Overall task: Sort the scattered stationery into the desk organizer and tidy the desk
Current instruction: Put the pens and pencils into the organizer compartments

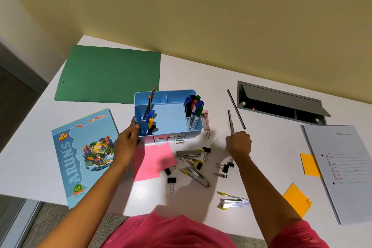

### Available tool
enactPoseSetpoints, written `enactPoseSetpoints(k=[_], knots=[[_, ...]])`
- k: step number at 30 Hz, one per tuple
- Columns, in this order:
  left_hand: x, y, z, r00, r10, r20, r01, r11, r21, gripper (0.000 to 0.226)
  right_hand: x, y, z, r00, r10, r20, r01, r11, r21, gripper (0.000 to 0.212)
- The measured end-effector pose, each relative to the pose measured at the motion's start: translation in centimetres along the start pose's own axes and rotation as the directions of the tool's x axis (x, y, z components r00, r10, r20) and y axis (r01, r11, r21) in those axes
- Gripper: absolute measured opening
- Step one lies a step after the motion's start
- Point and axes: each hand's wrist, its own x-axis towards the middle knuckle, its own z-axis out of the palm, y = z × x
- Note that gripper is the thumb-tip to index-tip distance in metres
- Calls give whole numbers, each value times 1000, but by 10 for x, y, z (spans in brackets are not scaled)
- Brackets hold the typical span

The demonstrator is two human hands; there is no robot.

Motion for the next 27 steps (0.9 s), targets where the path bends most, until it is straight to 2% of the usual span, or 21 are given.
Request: enactPoseSetpoints(k=[4,10,13,15,17,19,22,24,25,27], knots=[[0,1,-1,1000,-4,11,4,1000,12,36,4,0,-3,999,8,51,-7,1000,-5,26],[0,0,-1,1000,-1,2,1,1000,20,35,-2,2,-8,1000,-9,15,7,995,101,29],[1,0,-2,1000,-9,11,9,1000,19,34,-14,0,-14,995,-59,-82,70,988,140,30],[0,1,-3,1000,-6,13,5,1000,20,33,-26,-10,-25,972,-131,-198,179,951,253,26],[1,0,-2,1000,-4,6,4,999,38,36,-43,-28,-41,940,-159,-302,285,852,439,21],[1,0,-2,1000,4,1,-4,999,49,37,-66,-50,-58,905,-104,-413,367,682,632,21],[-1,2,0,1000,4,-5,-4,999,34,39,-107,-89,-77,718,-334,-611,676,545,496,21],[-2,5,0,1000,4,-7,-4,999,45,42,-128,-112,-77,598,-461,-655,794,449,409,22],[-3,5,0,1000,6,-8,-5,999,46,42,-135,-120,-72,555,-517,-652,831,390,397,21],[-2,4,0,1000,1,-8,-1,1000,30,38,-145,-138,-60,549,-638,-540,826,316,467,19]])
